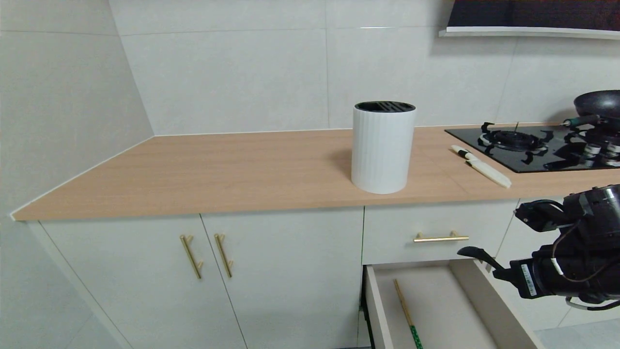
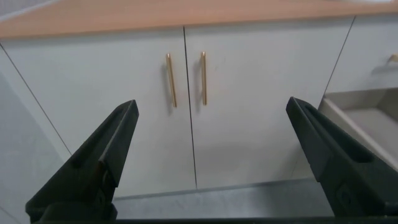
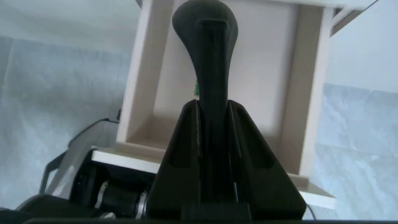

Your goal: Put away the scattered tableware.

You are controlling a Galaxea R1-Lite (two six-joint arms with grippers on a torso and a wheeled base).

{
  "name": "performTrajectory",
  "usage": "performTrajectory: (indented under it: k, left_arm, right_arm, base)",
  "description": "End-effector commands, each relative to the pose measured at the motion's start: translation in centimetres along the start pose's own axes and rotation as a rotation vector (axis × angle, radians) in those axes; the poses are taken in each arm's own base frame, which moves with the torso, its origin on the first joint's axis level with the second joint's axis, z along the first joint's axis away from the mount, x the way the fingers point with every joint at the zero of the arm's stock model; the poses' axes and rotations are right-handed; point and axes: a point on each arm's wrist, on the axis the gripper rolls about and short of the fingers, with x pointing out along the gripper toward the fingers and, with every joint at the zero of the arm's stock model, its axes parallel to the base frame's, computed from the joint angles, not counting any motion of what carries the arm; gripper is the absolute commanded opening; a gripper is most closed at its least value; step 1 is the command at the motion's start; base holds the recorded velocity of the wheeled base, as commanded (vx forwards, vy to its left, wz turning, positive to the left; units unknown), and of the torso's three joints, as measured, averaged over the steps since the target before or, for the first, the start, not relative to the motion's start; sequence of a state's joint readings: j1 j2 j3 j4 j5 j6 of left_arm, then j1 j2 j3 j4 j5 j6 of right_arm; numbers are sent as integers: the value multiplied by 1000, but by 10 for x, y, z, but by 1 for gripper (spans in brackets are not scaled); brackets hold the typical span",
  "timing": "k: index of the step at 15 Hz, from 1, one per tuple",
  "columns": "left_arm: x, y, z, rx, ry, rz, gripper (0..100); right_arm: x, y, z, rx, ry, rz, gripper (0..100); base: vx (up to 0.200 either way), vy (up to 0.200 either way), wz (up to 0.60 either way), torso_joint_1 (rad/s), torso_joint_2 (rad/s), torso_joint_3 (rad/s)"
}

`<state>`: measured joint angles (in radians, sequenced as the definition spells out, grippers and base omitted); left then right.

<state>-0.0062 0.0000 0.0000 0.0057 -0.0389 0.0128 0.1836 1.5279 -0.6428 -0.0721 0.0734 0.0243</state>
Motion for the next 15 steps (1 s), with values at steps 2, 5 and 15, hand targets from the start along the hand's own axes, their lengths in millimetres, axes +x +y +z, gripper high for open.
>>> performTrajectory:
  k: [2, 5, 15]
  left_arm:
    - [0, 0, 0, 1, 0, 1, 100]
    - [0, 0, 0, 1, 0, 1, 100]
    - [0, 0, 0, 1, 0, 1, 100]
  right_arm:
    - [13, -1, -3, 2, 48, -1, 0]
    - [22, 0, -4, -1, 58, -12, 0]
    - [37, -1, -11, -11, 60, -20, 0]
  base:
    - [0, 0, 0, -195, 483, 288]
    - [0, 0, 0, -181, 466, 289]
    - [0, 0, 0, -115, 385, 258]
